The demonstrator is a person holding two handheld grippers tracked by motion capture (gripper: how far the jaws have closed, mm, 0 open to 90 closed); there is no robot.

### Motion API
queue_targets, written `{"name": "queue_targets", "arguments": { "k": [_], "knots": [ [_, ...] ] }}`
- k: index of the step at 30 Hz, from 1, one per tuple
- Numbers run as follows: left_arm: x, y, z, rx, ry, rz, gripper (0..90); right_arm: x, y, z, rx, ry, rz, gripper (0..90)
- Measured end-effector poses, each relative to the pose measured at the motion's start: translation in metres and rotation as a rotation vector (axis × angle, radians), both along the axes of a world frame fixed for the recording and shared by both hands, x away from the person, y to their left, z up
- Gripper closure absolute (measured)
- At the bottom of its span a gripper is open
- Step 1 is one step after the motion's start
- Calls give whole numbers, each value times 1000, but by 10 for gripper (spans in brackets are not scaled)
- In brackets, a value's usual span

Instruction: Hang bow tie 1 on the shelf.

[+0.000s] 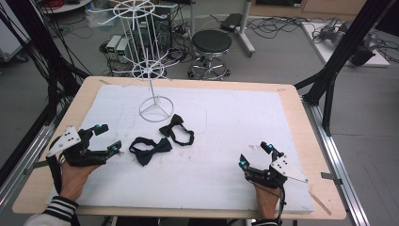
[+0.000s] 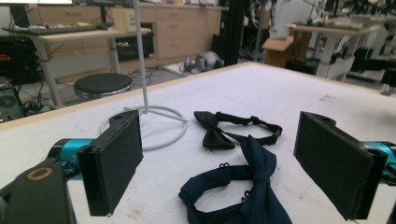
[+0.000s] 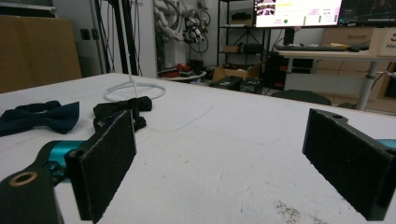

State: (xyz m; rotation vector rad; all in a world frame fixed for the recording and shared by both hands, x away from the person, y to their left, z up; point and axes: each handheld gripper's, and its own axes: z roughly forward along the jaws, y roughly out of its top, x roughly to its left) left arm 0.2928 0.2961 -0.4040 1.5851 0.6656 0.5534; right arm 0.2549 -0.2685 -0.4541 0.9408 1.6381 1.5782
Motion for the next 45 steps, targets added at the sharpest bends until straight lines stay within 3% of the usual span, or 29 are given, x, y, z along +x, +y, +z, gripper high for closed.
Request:
{"name": "queue_targets", "arguments": {
  "k": [8, 14, 19, 30, 35, 45],
  "knots": [
    [14, -13, 15, 100, 69, -66, 156, 0, 0, 0, 2, 4, -1, 90],
    [25, -23, 24, 168, 158, -104, 157, 0, 0, 0, 2, 4, -2, 90],
    [30, -31, 28, 243, 183, -121, 156, 0, 0, 0, 1, 3, -1, 90],
    [42, -51, 32, 337, 238, -166, 170, 0, 0, 0, 2, 2, -3, 90],
    [46, -63, 31, 417, 258, -162, 172, 0, 0, 0, 3, 3, -4, 90],
    [52, -82, 23, 496, 310, -188, 173, 0, 0, 0, 5, 2, -7, 90]
  ]
}}
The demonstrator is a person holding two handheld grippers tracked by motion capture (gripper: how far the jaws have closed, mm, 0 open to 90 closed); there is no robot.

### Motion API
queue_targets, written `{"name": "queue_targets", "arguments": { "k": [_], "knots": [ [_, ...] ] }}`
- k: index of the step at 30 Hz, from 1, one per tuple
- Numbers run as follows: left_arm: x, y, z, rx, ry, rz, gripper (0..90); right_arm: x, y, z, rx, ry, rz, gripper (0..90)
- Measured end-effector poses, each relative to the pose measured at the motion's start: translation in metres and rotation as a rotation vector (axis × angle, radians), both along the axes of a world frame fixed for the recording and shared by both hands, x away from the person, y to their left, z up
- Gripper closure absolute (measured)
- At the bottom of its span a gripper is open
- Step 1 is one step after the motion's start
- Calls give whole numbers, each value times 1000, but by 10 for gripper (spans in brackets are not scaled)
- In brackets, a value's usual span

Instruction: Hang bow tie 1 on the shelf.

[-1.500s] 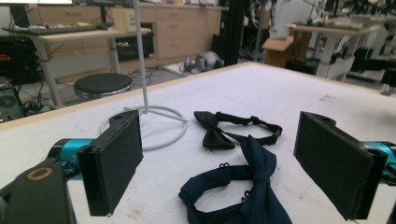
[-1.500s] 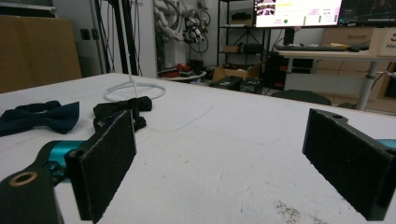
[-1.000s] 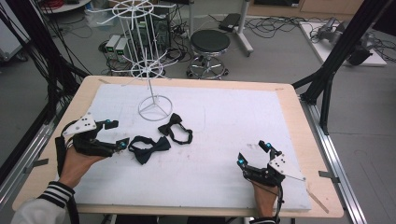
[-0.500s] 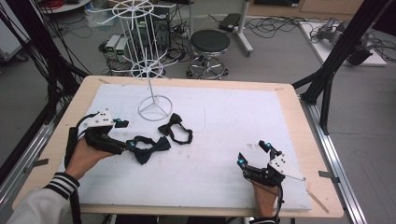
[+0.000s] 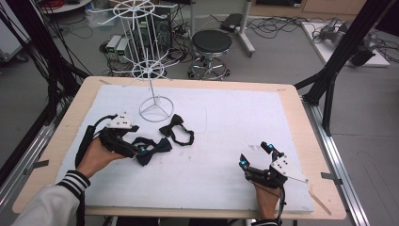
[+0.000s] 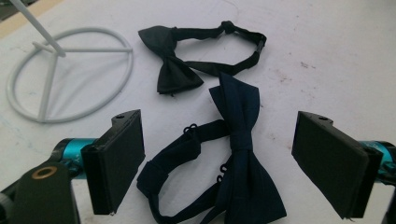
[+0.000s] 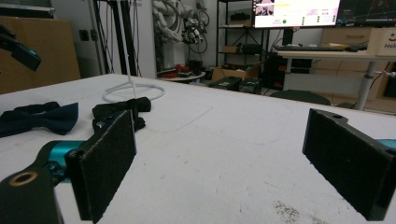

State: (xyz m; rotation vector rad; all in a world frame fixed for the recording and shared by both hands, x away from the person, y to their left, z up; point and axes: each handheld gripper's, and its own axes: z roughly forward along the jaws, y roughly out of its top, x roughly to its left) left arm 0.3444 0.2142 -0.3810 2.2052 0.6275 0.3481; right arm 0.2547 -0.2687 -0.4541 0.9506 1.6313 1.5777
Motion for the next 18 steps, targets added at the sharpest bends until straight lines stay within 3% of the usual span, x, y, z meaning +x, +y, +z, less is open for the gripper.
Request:
{"name": "queue_targets", "arguments": {
  "k": [7, 18],
  "knots": [
    [3, -11, -7, 18, 64, -8, 172, 0, 0, 0, -1, 1, -1, 90],
    [4, -23, -19, 97, 129, -12, 231, 0, 0, 0, -3, 0, -1, 90]
  ]
}}
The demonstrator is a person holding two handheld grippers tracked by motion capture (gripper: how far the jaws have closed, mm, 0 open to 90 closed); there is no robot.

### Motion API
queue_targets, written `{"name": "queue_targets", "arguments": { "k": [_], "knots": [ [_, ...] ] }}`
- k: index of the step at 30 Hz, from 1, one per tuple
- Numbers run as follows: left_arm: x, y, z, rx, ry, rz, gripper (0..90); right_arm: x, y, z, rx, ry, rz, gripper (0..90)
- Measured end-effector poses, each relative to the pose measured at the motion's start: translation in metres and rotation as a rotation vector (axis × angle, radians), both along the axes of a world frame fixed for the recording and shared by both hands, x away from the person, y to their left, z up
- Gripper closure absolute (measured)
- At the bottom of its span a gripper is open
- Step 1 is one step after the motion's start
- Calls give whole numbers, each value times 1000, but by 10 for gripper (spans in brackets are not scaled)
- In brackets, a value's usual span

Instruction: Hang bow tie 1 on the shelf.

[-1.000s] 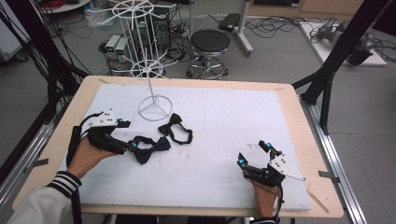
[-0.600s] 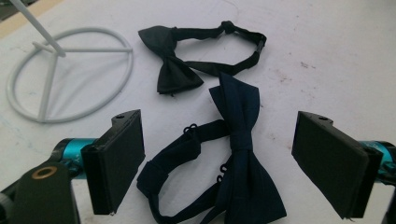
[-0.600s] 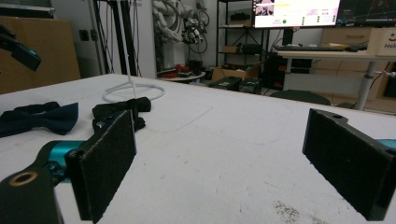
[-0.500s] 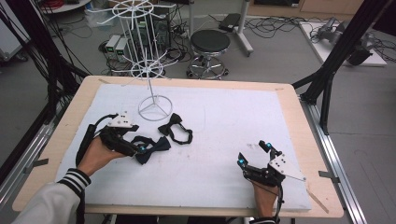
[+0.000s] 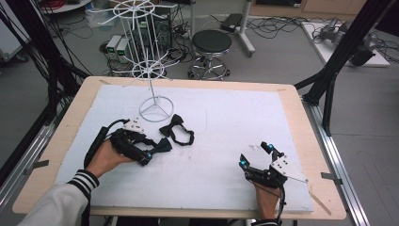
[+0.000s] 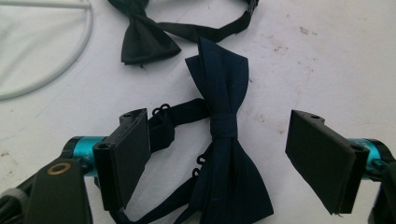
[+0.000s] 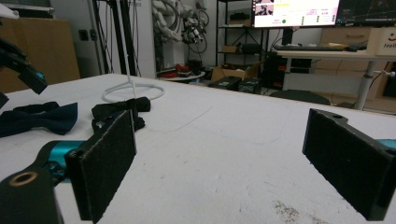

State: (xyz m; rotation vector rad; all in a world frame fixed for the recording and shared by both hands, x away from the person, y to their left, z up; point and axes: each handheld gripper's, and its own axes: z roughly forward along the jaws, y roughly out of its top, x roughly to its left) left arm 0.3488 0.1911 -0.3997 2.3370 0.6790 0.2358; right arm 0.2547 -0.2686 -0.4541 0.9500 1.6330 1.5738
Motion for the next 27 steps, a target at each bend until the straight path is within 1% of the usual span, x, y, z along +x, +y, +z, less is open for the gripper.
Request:
{"name": "queue_targets", "arguments": {
  "k": [1, 6, 8, 14, 16, 18, 19, 22, 25, 27],
  "knots": [
    [0, -1, 0, 12, 7, -7, 239, 0, 0, 0, 0, -2, 0, 90],
    [0, -8, -3, 64, 13, -25, 284, 0, 0, 0, 1, 0, 0, 90],
    [0, -11, -5, 74, 18, -22, 291, 0, 0, 0, 1, 0, -2, 90],
    [0, -18, -9, 128, 36, -19, 344, 0, 0, 0, 1, 0, -1, 90],
    [0, -20, -10, 136, 47, -16, 365, 0, 0, 0, 3, 1, -1, 90],
    [1, -22, -11, 152, 48, -18, 386, 0, 0, 0, 4, 1, 0, 90],
    [1, -23, -12, 147, 51, -15, 400, 0, 0, 0, 3, 1, 0, 90],
    [2, -26, -13, 161, 59, -21, 438, 0, 0, 0, 3, 1, 0, 90],
    [3, -28, -14, 178, 69, -18, 459, 0, 0, 0, 3, 1, 0, 90],
    [4, -29, -15, 181, 73, -13, 483, 0, 0, 0, 5, 1, 0, 90]
  ]
}}
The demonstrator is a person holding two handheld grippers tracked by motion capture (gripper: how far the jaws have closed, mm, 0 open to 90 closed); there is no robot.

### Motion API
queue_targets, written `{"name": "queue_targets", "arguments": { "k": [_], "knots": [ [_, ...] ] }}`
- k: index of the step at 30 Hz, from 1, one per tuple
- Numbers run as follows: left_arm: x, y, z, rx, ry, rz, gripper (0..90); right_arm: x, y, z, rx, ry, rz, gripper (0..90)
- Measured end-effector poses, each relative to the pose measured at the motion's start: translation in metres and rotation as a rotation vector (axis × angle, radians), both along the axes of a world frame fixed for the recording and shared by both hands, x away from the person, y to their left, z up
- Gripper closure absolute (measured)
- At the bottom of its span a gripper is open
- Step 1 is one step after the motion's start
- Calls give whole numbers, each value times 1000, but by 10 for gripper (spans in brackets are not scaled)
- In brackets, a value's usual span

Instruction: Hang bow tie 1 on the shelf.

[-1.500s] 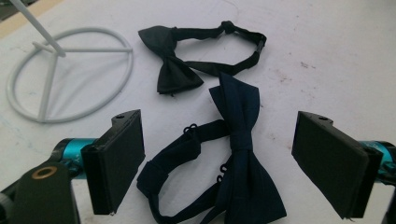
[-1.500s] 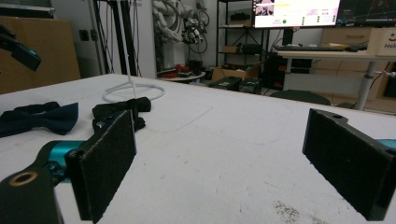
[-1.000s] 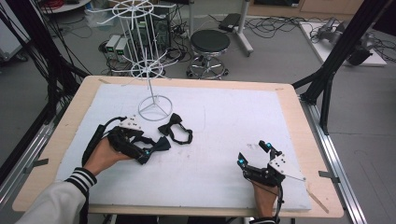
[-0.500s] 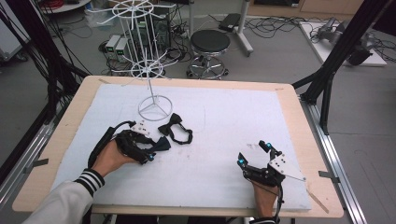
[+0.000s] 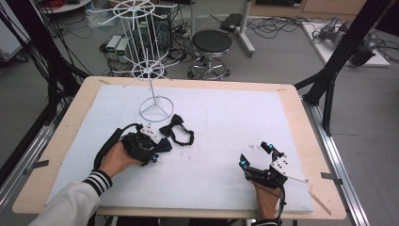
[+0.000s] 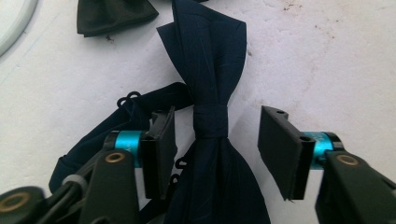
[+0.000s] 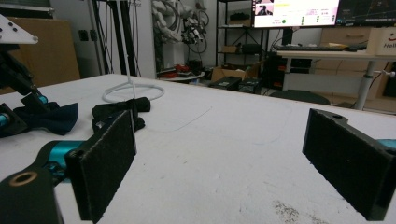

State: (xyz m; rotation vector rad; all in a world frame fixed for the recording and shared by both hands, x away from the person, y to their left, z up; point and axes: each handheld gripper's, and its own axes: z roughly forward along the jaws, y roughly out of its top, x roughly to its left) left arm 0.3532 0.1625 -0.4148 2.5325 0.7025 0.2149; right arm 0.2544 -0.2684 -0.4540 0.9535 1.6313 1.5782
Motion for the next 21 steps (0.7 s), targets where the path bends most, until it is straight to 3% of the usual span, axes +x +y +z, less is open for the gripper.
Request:
{"name": "queue_targets", "arguments": {
  "k": [5, 6, 9, 12, 21],
  "knots": [
    [2, -1, -2, 14, 5, 1, 555, 0, 0, 0, 3, 5, 1, 90],
    [2, -1, -2, 19, -4, 1, 642, 0, 0, 0, 3, 5, 1, 90],
    [2, -1, -3, 15, -6, 8, 719, 0, 0, 0, 4, 1, 1, 90],
    [2, -2, -1, 25, -6, 5, 745, 0, 0, 0, 4, 4, 0, 90],
    [1, 0, 1, -1, -10, 14, 750, 0, 0, 0, 5, 3, -1, 90]
  ]
}}
